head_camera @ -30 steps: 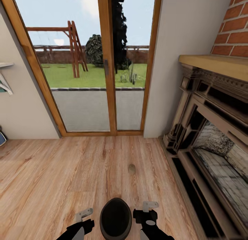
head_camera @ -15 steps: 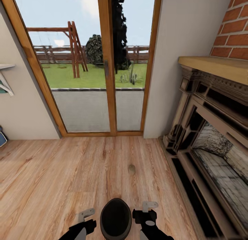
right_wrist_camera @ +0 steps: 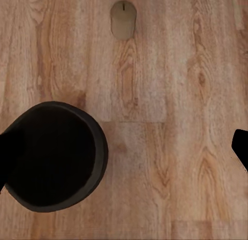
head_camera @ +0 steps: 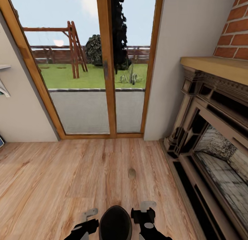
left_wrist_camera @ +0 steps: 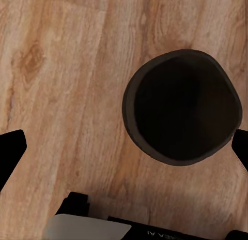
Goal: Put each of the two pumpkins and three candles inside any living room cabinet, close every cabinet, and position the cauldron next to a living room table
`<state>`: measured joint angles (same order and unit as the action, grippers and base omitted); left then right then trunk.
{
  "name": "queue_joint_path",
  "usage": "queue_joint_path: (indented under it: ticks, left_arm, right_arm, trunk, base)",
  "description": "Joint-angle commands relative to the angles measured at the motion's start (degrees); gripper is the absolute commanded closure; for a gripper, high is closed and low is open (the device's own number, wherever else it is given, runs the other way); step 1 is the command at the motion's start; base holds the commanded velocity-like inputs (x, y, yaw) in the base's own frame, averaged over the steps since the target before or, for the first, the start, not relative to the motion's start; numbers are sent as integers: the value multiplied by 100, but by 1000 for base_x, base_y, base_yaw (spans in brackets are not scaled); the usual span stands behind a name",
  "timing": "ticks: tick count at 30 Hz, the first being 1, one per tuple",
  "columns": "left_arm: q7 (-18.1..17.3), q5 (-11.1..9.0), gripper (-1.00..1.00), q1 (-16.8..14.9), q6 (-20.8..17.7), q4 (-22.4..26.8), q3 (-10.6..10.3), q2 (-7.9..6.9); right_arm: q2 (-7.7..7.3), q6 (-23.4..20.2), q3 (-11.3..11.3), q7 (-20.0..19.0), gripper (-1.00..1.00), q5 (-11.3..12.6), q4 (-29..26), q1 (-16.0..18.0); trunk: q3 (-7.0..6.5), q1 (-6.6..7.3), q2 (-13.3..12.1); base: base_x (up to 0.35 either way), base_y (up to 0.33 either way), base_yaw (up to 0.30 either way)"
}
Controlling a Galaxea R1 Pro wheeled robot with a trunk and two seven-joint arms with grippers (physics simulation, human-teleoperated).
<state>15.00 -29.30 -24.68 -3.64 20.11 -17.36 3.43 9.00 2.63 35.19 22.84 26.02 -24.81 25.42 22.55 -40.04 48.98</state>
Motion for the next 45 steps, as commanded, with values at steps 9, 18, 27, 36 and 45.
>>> queue_joint_path:
  ticks: [9, 18, 27, 36, 45]
  left_arm:
    - [20, -47, -100, 32, 151, -1, -219, 287]
    - [-4, -41, -100, 34, 171, 10, -181, 336]
    - [-5, -43, -100, 35, 180, 10, -180, 334]
    - [-5, -77, -100, 33, 181, 10, -168, 315]
    - [-14, -101, -100, 33, 180, 10, -148, 280]
  right_arm:
    - [55, 43, 258, -255, -100, 90, 112, -3]
    - [40, 44, 286, -544, -100, 70, 94, -10]
    - [41, 44, 287, -772, -100, 79, 94, -11]
    - [40, 44, 287, -772, -100, 87, 99, -11]
    - [40, 44, 285, -781, -100, 91, 108, -11]
  trunk:
    - [6, -4, 4]
    - [42, -48, 85]
    - [204, -245, 446]
    - [311, -377, 686]
    - [473, -575, 1047]
  base:
    - [0, 0, 0]
    - [0, 0, 0]
    - [0, 0, 0]
    - [0, 0, 0]
    - [0, 0, 0]
